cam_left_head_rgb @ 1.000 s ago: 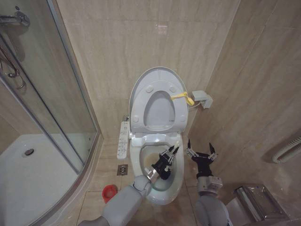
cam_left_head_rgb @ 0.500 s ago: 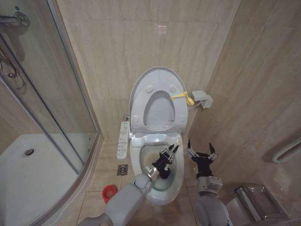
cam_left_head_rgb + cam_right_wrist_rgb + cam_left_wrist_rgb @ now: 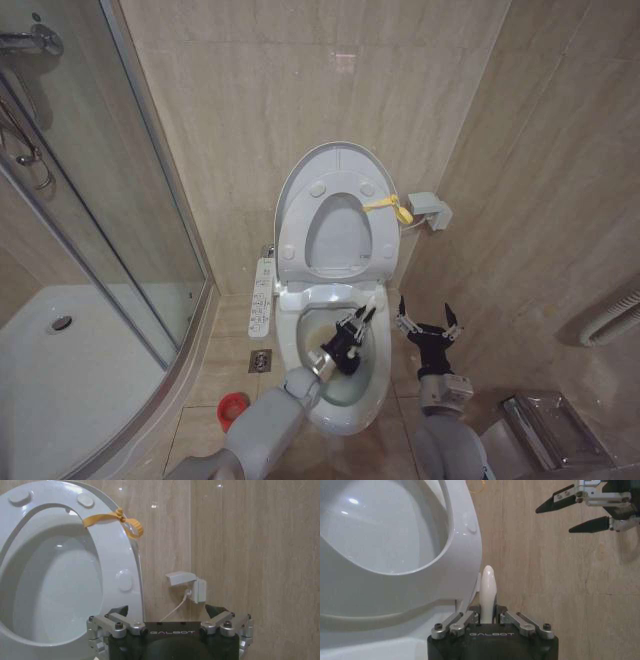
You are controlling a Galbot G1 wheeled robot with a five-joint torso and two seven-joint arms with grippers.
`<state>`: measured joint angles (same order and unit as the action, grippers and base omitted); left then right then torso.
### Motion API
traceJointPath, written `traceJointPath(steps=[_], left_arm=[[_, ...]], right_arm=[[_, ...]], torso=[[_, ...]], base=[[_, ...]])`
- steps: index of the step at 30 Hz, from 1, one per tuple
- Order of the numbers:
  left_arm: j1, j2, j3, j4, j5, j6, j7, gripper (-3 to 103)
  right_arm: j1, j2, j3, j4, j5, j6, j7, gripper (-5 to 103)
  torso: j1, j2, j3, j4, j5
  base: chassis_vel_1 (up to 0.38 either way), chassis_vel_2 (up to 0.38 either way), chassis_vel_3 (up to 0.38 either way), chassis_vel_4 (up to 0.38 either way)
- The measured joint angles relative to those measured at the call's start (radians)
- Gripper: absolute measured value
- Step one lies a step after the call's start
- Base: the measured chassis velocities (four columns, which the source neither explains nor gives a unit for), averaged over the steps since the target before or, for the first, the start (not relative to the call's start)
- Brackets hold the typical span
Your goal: Open the toilet lid, clean the toilet bowl with a toilet brush, close the toilet lid, and flush.
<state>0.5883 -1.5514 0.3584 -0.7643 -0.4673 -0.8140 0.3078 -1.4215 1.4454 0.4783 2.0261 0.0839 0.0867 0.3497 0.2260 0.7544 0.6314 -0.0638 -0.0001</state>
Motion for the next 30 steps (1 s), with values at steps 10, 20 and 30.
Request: traceJointPath(steps=[10,20,30], left_arm=[[-0.018,0.014,0.013,-0.090,-0.029,0.034,-0.027,19],[0.017,-0.011,0.016,-0.045,-0.002,0.011,-0.010,19],[-0.012,-0.005,0.023,-0.081,-0.023,0.037,-0.032,19]], right_arm=[[0.000,0.000,0.000,0.000,0.000,0.000,0.000,100],[0.000,0.000,0.000,0.000,0.000,0.000,0.000,100],[0.000,0.000,0.000,0.000,0.000,0.000,0.000,100]], torso=[[0.000,0.000,0.000,-0.0003,0.0000],[0.000,0.000,0.000,-0.0001,0.0000],[0.000,0.000,0.000,-0.0003,0.0000]], base=[[0.000,0.000,0.000,0.000],[0.000,0.000,0.000,0.000],[0.000,0.000,0.000,0.000]])
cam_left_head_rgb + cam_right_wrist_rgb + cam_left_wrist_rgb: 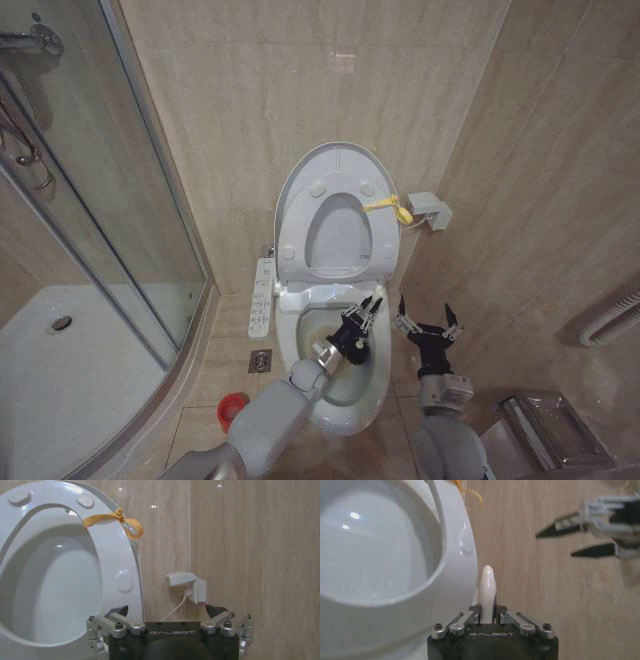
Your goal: Open the toilet lid, clean the toilet bowl with a toilet brush, close the toilet lid, and flush.
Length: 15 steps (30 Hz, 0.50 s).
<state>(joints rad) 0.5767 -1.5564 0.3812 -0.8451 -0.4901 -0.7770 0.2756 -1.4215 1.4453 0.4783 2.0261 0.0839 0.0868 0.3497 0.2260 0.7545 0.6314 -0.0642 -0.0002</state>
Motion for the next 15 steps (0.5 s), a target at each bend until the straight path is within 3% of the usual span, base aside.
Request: traceJointPath(steps=[6,15], left_arm=[[0.024,-0.006,-0.002,0.036,0.020,-0.021,0.021,19],[0.001,0.011,0.008,-0.032,-0.006,0.011,-0.004,19]], right_arm=[[0.000,0.000,0.000,0.000,0.000,0.000,0.000,100],[0.000,0.000,0.000,0.000,0.000,0.000,0.000,100]], torso=[[0.000,0.000,0.000,0.0001,0.0000],[0.000,0.000,0.000,0.0001,0.0000]], base=[[0.000,0.000,0.000,0.000],[0.000,0.000,0.000,0.000]])
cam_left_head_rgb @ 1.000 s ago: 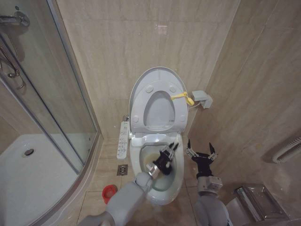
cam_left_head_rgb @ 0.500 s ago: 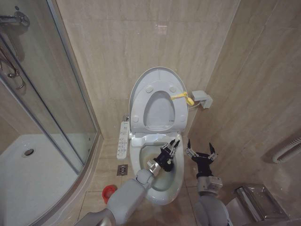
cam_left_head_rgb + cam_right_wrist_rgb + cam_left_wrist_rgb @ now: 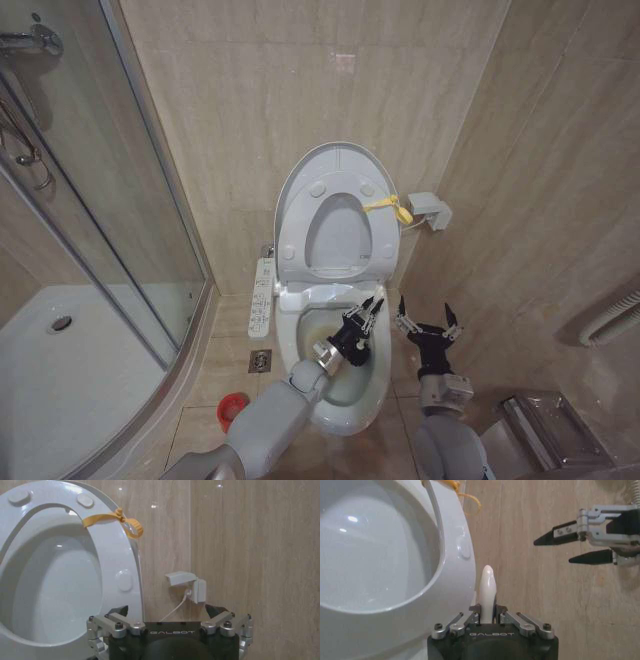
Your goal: Open the toilet lid, clean the toilet bowl with a toilet brush, close the toilet lid, and flush.
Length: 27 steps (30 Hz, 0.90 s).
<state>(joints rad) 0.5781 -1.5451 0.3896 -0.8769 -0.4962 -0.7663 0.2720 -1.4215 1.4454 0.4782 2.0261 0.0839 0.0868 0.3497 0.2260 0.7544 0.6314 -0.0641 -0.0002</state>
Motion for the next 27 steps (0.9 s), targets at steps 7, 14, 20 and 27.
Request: traceJointPath(steps=[7,14,20,27], left_arm=[[0.032,-0.009,-0.007,0.080,0.071,-0.039,0.029,19],[-0.015,-0.001,-0.006,0.032,0.031,-0.018,0.017,19],[-0.016,-0.010,-0.010,0.054,0.019,-0.020,0.021,19],[0.013,0.009,-0.060,0.105,0.056,-0.049,0.060,19]], right_arm=[[0.000,0.000,0.000,0.000,0.000,0.000,0.000,100],[0.000,0.000,0.000,0.000,0.000,0.000,0.000,100],[0.000,0.000,0.000,0.000,0.000,0.000,0.000,100],[0.000,0.000,0.000,0.000,0.000,0.000,0.000,100]], torso=[[0.000,0.000,0.000,0.0003,0.0000],[0.000,0.000,0.000,-0.0002,0.0000],[0.000,0.000,0.000,-0.0001,0.0000],[0.000,0.000,0.000,0.0003,0.0000]], base=[[0.000,0.000,0.000,0.000],[0.000,0.000,0.000,0.000],[0.000,0.000,0.000,0.000],[0.000,0.000,0.000,0.000]])
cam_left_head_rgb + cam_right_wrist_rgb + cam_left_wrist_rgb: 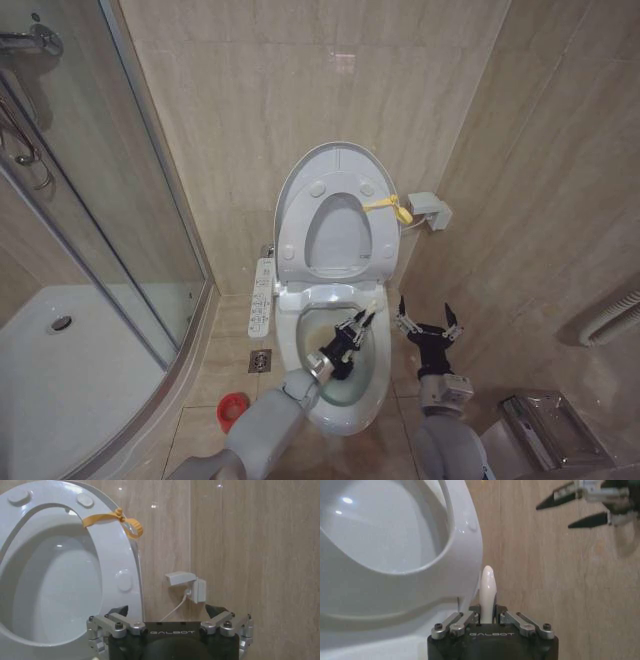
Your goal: Open the toilet lid, clean the toilet bowl with a toilet brush, close the toilet lid, and flush.
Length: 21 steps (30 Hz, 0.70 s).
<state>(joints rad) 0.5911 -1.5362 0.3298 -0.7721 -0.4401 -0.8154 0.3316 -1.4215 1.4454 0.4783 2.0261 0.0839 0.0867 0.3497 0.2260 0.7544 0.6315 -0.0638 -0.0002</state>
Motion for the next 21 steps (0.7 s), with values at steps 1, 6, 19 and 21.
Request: traceJointPath(steps=[1,6,19,21], left_arm=[[0.000,0.000,0.000,0.000,0.000,0.000,0.000,19],[0.016,0.056,0.004,-0.123,-0.016,0.016,-0.029,19],[0.184,0.197,-0.040,-0.420,0.016,0.055,-0.094,19],[0.227,0.230,-0.065,-0.468,0.025,0.064,-0.097,19]], right_arm=[[0.000,0.000,0.000,0.000,0.000,0.000,0.000,100],[0.000,0.000,0.000,0.000,0.000,0.000,0.000,100],[0.000,0.000,0.000,0.000,0.000,0.000,0.000,100],[0.000,0.000,0.000,0.000,0.000,0.000,0.000,100]], torso=[[0.000,0.000,0.000,0.0000,0.0000],[0.000,0.000,0.000,-0.0005,-0.0001],[0.000,0.000,0.000,-0.0001,-0.0002],[0.000,0.000,0.000,-0.0002,-0.0002]], base=[[0.000,0.000,0.000,0.000],[0.000,0.000,0.000,0.000],[0.000,0.000,0.000,0.000],[0.000,0.000,0.000,0.000]])
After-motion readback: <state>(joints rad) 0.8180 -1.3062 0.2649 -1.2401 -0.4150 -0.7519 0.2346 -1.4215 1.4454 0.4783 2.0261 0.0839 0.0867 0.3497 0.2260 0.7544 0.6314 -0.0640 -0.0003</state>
